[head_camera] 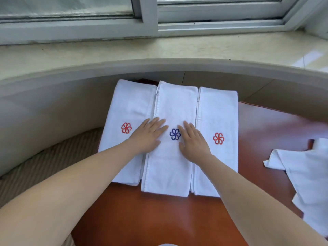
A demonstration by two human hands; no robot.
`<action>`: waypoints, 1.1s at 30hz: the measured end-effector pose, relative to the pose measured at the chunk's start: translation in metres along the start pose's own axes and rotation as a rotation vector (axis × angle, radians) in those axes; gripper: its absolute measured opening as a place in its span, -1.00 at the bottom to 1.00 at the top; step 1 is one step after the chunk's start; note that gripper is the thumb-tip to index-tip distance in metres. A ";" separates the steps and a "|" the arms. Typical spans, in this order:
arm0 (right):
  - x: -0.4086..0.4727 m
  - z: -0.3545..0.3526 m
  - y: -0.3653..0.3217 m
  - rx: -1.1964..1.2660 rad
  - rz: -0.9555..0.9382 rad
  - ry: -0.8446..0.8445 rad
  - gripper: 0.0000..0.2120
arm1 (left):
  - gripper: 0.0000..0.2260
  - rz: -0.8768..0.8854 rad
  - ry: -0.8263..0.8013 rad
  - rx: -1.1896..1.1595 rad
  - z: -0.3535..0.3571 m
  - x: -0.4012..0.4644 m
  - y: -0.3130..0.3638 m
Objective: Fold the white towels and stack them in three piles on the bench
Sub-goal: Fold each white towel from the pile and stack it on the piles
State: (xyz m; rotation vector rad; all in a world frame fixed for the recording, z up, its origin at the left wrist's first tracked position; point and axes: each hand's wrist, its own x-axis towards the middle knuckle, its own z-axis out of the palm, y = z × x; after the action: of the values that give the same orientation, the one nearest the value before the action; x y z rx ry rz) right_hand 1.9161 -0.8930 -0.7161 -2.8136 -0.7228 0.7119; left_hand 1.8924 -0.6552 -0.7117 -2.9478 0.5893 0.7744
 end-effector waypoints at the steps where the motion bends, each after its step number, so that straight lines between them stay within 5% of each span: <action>1: -0.009 0.004 -0.003 -0.033 -0.003 -0.015 -0.35 | -0.39 -0.005 0.008 0.017 0.004 -0.009 0.005; 5: -0.049 0.022 -0.013 -0.076 0.000 -0.087 -0.31 | -0.36 -0.028 -0.029 -0.006 0.022 -0.043 0.022; 12: -0.121 0.055 -0.032 -0.031 0.012 -0.093 -0.21 | 0.00 -0.028 -0.063 -0.016 0.062 -0.095 0.040; 17: -0.176 0.078 -0.044 -0.046 0.052 -0.109 -0.16 | -0.15 -0.097 -0.055 -0.029 0.079 -0.133 0.062; 24: -0.239 0.064 -0.047 -0.008 0.057 -0.142 -0.37 | -0.35 -0.162 -0.093 -0.051 0.064 -0.171 0.122; 33: -0.389 0.027 0.001 0.072 0.185 0.072 -0.38 | -0.28 -0.114 0.097 -0.123 -0.008 -0.212 0.283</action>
State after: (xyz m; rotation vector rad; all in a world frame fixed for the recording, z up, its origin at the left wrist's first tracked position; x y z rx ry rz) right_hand 1.6032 -1.0829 -0.5813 -2.8479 -0.4208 0.6457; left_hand 1.6213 -0.8438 -0.5861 -3.1133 0.3879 0.6832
